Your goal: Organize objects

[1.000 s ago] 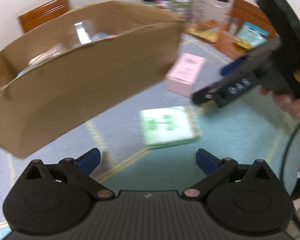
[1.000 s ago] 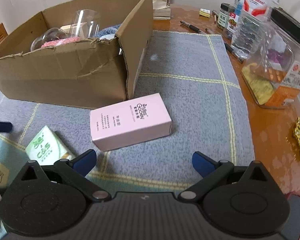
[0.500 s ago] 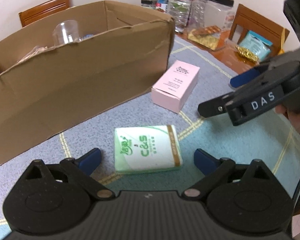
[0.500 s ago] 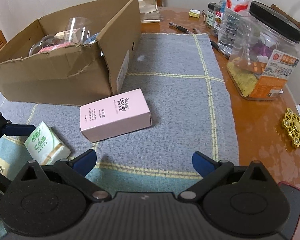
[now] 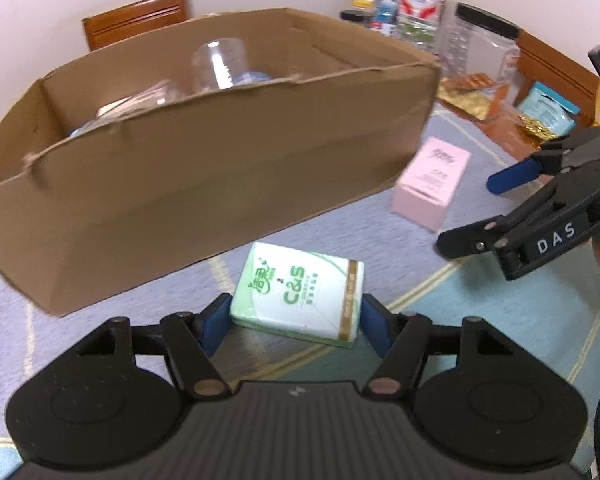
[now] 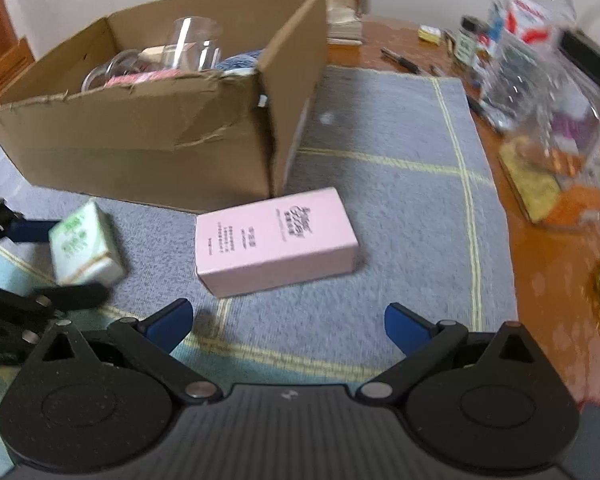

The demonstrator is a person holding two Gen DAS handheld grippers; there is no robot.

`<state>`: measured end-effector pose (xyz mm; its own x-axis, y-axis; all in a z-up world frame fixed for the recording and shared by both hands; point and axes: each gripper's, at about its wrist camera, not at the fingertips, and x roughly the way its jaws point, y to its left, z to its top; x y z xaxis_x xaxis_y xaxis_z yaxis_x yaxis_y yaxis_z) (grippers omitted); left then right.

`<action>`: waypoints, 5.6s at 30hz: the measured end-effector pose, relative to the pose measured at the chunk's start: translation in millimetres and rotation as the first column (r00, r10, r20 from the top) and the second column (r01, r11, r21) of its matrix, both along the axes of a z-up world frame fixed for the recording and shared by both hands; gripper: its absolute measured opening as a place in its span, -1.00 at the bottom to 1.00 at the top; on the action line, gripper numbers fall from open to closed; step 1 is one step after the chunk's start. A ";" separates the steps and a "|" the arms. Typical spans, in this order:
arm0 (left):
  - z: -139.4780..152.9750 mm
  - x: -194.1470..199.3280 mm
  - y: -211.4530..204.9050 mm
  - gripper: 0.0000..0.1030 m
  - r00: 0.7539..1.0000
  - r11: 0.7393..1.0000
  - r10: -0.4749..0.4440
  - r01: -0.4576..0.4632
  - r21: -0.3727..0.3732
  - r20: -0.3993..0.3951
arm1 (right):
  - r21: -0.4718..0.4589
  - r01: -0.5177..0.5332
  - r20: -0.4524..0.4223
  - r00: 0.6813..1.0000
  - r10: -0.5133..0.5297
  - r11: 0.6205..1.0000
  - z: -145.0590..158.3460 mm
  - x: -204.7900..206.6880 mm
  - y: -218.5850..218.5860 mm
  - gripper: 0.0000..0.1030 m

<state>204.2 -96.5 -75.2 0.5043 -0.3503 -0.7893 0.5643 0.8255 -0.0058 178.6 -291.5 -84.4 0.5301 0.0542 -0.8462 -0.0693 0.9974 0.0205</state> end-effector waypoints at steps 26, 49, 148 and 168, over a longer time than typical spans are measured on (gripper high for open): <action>6.3 8.8 9.6 0.29 0.999 0.999 -0.030 0.028 -0.028 -0.044 | -0.006 -0.004 0.012 1.000 0.004 1.000 11.3 14.1 7.7 0.66; 162.9 81.0 32.1 0.29 0.984 0.989 -0.063 0.084 -0.119 0.167 | 0.016 -0.103 0.226 0.969 0.097 0.995 147.3 9.1 46.4 0.66; 143.4 24.2 95.7 0.98 0.897 0.896 0.441 -0.441 -0.055 -0.017 | -0.039 0.283 -0.034 0.958 -0.285 0.958 120.0 28.2 84.8 1.00; 152.6 1.5 79.4 0.98 0.891 0.890 0.454 -0.454 0.032 -0.012 | -0.005 0.242 -0.041 0.969 -0.242 0.970 148.5 7.4 92.4 1.00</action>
